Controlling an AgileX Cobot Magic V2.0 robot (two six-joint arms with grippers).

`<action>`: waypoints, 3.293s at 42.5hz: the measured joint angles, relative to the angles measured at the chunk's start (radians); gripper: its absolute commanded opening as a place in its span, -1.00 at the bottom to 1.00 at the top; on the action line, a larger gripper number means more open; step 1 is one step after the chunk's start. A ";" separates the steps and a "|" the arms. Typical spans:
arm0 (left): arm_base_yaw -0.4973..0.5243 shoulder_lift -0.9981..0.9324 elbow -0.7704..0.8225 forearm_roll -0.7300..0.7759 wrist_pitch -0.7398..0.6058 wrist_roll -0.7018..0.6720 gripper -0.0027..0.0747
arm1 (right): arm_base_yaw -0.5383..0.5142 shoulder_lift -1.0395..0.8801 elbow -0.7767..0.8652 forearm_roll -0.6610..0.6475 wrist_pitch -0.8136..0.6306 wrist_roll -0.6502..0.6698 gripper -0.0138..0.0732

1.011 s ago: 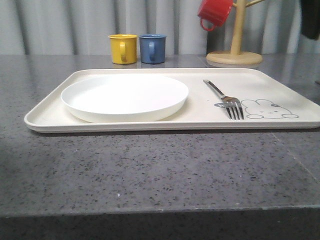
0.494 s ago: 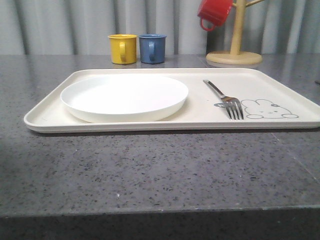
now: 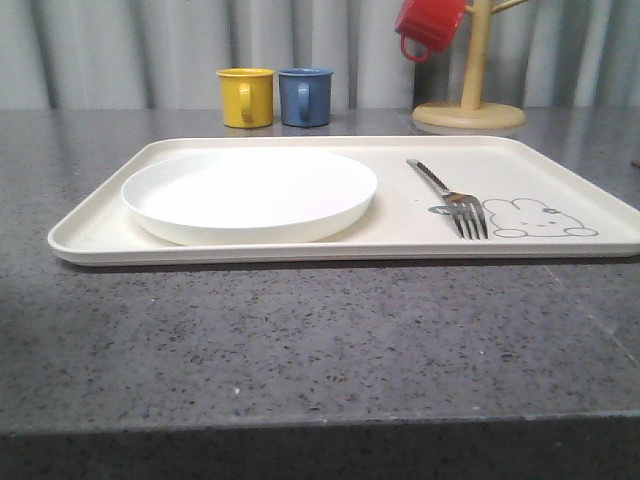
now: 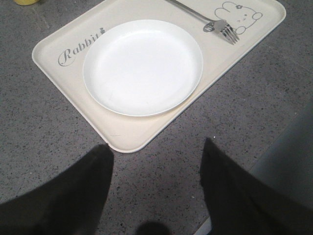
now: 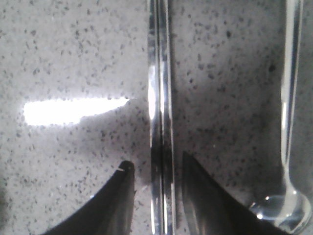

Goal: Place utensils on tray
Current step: 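Grasp the metal chopsticks with the right gripper, then lay the chopsticks on the tray next to the fork, release, then grasp the metal spoon with the right gripper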

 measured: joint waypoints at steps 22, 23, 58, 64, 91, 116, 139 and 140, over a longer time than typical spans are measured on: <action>0.000 0.000 0.000 0.000 0.000 0.000 0.07 | 0.000 0.032 0.000 0.000 -0.042 -0.006 -0.36; 0.000 0.000 0.000 0.000 0.000 0.000 0.07 | 0.000 0.032 0.000 0.000 -0.042 -0.006 -0.41; 0.000 0.000 0.000 0.000 0.000 0.000 0.07 | 0.328 0.049 -0.150 0.221 0.072 0.015 -0.62; 0.000 0.000 0.000 0.000 0.000 0.000 0.07 | 0.333 0.101 -0.150 0.225 0.023 0.109 -0.62; 0.000 0.000 0.000 0.000 0.000 0.000 0.07 | 0.333 0.115 -0.150 0.217 0.004 0.157 0.10; 0.000 0.000 0.000 0.000 0.000 0.000 0.07 | 0.008 -0.070 -0.152 -0.145 0.135 0.052 0.10; 0.000 0.000 0.000 0.000 0.000 0.000 0.07 | -0.081 0.080 -0.152 -0.149 0.062 0.017 0.10; 0.000 0.000 0.000 0.000 0.000 0.000 0.07 | -0.081 0.085 -0.152 -0.149 0.057 0.017 0.10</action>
